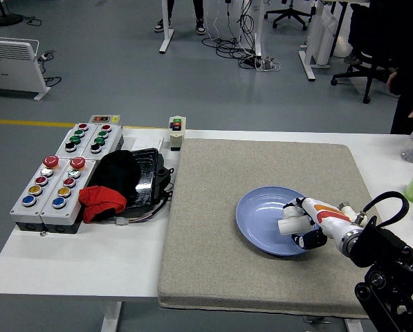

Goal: Pick pipe place plate twice

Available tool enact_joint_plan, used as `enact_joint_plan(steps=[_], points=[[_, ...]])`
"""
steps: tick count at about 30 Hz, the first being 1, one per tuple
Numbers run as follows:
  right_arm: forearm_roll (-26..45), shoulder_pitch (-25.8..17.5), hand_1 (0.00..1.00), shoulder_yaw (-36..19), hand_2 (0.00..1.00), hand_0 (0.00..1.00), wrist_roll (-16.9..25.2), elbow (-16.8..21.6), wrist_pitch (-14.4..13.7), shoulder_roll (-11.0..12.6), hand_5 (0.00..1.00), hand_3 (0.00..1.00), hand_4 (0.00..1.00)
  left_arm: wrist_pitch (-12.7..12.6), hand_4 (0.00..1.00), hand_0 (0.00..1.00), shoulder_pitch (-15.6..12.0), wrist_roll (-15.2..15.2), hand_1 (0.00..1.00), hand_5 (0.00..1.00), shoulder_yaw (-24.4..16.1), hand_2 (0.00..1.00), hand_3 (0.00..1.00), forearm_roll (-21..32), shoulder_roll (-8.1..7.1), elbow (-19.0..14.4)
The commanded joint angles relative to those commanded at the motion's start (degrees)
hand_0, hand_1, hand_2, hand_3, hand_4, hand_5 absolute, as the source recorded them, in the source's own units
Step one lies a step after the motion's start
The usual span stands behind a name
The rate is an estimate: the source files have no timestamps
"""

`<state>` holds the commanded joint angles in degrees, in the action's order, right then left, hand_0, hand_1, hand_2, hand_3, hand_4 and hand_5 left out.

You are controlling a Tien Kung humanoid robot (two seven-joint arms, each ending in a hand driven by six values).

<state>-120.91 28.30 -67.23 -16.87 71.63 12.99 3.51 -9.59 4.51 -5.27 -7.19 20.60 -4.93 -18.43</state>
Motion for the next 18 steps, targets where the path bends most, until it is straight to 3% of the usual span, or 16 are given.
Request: enact_joint_plan(steps=[7,10,16,18], points=[[0.99,0.24,0.964,-0.93,0.998,0.998,0.68,0.29,-0.75,0.39,0.288,0.998,0.779,0.05,0.349,0.696,-0.2,0.04,0.684,0.998,0.47,0.713,0.662,0.25,0.0,0.03],[0.61,0.19,0.964,-2.23,0.998,0.998,0.12,-0.09,-2.29,0.39,0.288,0.998,0.779,0.04,0.349,0.696,-0.28,0.02,0.684,0.998,0.53,0.713,0.662,0.33,0.04,0.04],[-1.03,1.56,0.96,-6.75,0.998,0.998,-0.39,-4.57,-5.03,1.27,0.305,0.998,0.783,0.04,0.348,0.698,-0.33,-0.02,0.685,0.998,0.47,0.714,0.662,0.35,0.02,0.02],[-0.92,2.25,0.948,-8.02,0.998,0.998,-0.23,-6.8,-4.99,1.45,0.292,0.946,0.753,0.05,0.346,0.698,-0.32,-0.01,0.687,0.998,0.45,0.714,0.661,0.31,0.0,0.02]])
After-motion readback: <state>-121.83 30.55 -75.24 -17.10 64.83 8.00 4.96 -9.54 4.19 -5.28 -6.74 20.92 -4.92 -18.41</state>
